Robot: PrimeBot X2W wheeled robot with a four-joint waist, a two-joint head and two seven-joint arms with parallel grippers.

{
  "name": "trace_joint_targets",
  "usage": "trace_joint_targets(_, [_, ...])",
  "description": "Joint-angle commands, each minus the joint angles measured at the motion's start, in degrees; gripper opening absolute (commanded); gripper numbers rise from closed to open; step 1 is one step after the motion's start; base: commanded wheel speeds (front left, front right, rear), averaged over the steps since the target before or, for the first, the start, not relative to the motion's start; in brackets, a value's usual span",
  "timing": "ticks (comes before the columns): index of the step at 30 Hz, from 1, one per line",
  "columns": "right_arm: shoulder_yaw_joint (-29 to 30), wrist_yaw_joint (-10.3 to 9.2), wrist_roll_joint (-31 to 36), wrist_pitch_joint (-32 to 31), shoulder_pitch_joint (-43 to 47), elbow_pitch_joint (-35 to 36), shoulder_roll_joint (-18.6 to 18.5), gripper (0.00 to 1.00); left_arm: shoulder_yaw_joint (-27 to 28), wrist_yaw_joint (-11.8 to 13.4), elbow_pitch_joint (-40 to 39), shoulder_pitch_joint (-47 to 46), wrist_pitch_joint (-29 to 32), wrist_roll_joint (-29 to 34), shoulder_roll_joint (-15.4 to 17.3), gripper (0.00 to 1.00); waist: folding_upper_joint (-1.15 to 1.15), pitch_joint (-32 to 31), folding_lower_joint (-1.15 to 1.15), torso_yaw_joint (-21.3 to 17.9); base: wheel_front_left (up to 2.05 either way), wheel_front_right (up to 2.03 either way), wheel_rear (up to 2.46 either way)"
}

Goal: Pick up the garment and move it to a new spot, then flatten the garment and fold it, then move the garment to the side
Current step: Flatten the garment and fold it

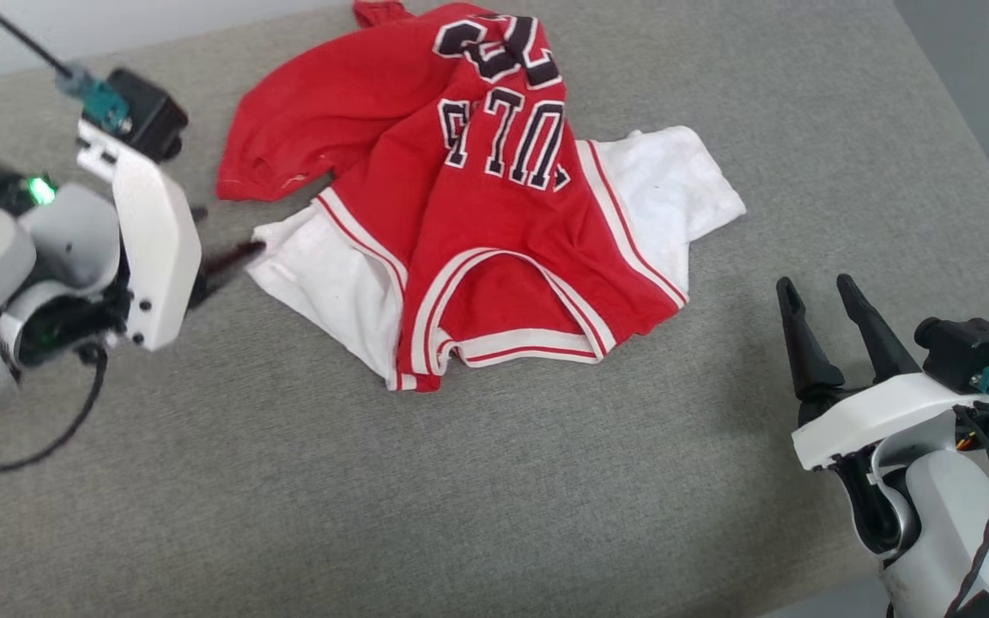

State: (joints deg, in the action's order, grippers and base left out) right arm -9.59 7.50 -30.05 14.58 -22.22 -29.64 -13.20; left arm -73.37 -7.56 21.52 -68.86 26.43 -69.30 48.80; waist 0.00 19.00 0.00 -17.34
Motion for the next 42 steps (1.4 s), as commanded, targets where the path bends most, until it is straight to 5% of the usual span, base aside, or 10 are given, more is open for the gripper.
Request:
trace_joint_targets(1, [0.1,-0.02,0.2,-0.2,0.3,0.5,-0.3,1.0,0.0,0.4,-0.3,1.6,0.8,-2.2,-0.6,1.0,0.0,-0.2,0.0,0.4,0.0,0.0,0.0])
trace_joint_targets(11, [1.0,-0.02,0.4,-0.9,1.3,1.8,-0.4,1.0,0.5,0.5,2.0,5.0,-0.3,-5.7,-2.2,1.0,0.0,1.5,0.0,-1.5,0.0,0.0,0.0])
trace_joint_targets(12, [1.0,-0.02,0.4,-0.9,1.4,1.9,-0.4,1.0,0.5,0.4,2.3,5.3,-0.1,-5.9,-2.4,0.91,0.0,1.6,0.0,-1.6,0.0,0.0,0.0])
trace_joint_targets(13, [1.1,-0.01,0.5,-0.9,1.4,1.9,-0.3,1.0,0.5,0.3,2.6,5.4,0.2,-5.6,-2.6,0.49,0.0,1.6,0.0,-1.8,0.0,0.0,0.0])
trace_joint_targets(14, [1.1,-0.02,0.5,-1.0,1.5,1.9,-0.3,1.0,0.4,0.3,2.7,5.5,0.1,-5.4,-2.8,0.19,0.0,1.6,0.0,-1.8,0.0,0.0,0.0])
trace_joint_targets(15, [1.1,-0.02,0.5,-1.0,1.5,1.9,-0.2,1.0,0.5,0.3,2.9,5.6,-0.4,-5.3,-2.9,0.0,0.0,1.5,0.0,-1.9,0.0,0.0,0.0])
trace_joint_targets(25, [2.5,-0.02,1.5,-1.8,2.7,2.3,-0.7,1.0,1.3,0.1,3.0,6.6,-2.6,-7.4,-1.4,0.0,0.0,-0.4,0.0,-0.1,0.0,0.0,0.0])
trace_joint_targets(35, [3.8,-0.01,2.9,-3.5,4.4,4.4,-0.5,1.0,1.6,1.3,2.3,12.0,-4.7,-8.9,9.6,0.0,0.0,-2.5,0.0,3.4,0.0,0.0,0.0])
trace_joint_targets(42, [5.2,-0.02,3.5,-4.9,5.6,6.4,-1.3,1.0,1.9,5.5,4.1,17.8,-9.6,-9.8,14.5,0.0,0.0,-2.9,0.0,5.4,0.0,0.0,0.0])
